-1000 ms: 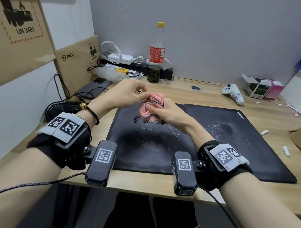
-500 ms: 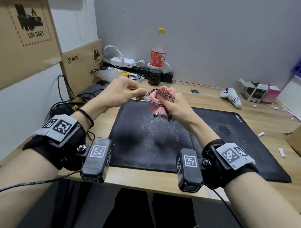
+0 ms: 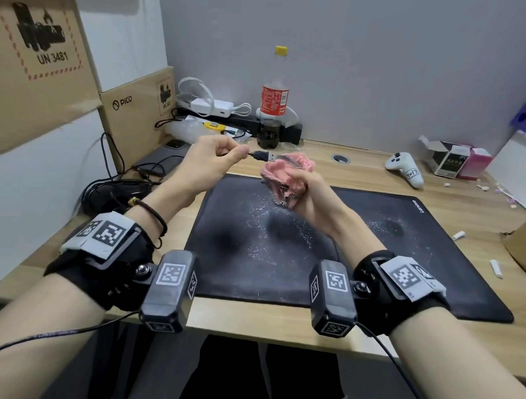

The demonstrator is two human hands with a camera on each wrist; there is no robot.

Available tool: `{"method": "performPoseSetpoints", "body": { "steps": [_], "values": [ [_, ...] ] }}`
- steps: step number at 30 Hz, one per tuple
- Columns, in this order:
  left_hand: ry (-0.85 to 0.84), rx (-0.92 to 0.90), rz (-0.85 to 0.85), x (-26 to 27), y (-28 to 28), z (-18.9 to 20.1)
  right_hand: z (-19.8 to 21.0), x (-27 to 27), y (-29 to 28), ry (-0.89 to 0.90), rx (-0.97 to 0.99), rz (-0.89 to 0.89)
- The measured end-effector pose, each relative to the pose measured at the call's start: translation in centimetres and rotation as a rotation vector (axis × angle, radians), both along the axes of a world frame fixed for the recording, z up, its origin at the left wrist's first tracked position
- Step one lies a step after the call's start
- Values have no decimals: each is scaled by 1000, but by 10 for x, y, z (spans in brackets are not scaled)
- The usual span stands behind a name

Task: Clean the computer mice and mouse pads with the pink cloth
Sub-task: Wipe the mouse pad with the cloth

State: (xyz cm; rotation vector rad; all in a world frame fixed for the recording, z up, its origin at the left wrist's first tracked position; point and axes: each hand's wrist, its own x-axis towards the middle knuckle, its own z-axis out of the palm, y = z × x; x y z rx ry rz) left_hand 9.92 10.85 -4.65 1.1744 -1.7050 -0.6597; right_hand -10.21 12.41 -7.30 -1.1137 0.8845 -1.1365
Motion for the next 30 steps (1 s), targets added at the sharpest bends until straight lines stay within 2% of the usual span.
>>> {"method": "performPoseSetpoints", "body": {
  "steps": [3,7,10,13,17,20,24,28,30],
  "values": [
    [-53,-78,63,-3,-1,-7,10,7,7,-181,43,177],
    [-100,-142,112,-6,1,-15,9,12,0,-264,62,183],
    [-110,-131,36,-4,1,-17,5,15,-1,-90,-39,118],
    [-196,-149,2,-5,3,-18,3,20,-2,102,-115,-14],
    [-229,-95,42,3,-5,-20,-1,32,-11,285,-176,-148],
    [-276,-72,90,9,-12,-18,-2,45,-18,339,-186,-247],
    [-332,-52,247,48,-26,-16,5,34,-37,421,-166,-357],
    [-436,69,398,90,-44,-20,6,21,-53,587,-81,-241],
    [-488,151,406,96,-54,-24,-10,19,-67,656,8,-182]
  ]
}}
